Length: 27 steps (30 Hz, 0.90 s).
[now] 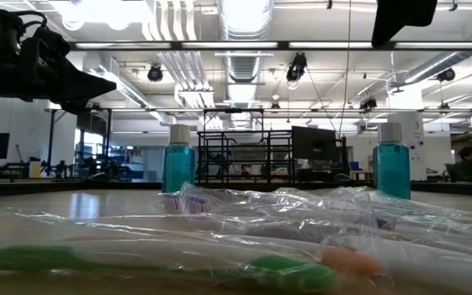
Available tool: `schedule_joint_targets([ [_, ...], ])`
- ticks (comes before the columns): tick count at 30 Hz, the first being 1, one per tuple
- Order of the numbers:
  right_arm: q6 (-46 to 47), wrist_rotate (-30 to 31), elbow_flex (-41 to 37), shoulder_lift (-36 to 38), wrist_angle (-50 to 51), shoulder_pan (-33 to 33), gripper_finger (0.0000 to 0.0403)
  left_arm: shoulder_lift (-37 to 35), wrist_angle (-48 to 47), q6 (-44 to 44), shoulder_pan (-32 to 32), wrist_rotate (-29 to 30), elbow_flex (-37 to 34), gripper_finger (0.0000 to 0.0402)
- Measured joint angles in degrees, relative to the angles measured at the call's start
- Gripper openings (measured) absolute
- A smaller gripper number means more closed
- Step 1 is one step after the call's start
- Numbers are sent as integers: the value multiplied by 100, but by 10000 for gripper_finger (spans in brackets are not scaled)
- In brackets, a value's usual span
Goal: Pick & Place toothbrushing station
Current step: Put the blue mouthwash into the wire organizer
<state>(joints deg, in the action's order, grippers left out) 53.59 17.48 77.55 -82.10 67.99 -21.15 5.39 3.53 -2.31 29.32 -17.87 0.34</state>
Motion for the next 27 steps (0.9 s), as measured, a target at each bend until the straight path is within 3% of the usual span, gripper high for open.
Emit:
schedule_joint_targets([
  [11,4,73,553,-1384,-38,-92,103,0,-4,28,-2,-2,0,5],
  [16,634,60,672,-1409,-23,-64,142,2,-7,28,0,-3,0,5],
  [20,1422,-337,666,-1324,262,-12,162,2,-7,-46,0,-3,0,5],
  [27,1838,-733,646,-1408,397,-7,183,2,-9,-136,0,-13,0,5],
])
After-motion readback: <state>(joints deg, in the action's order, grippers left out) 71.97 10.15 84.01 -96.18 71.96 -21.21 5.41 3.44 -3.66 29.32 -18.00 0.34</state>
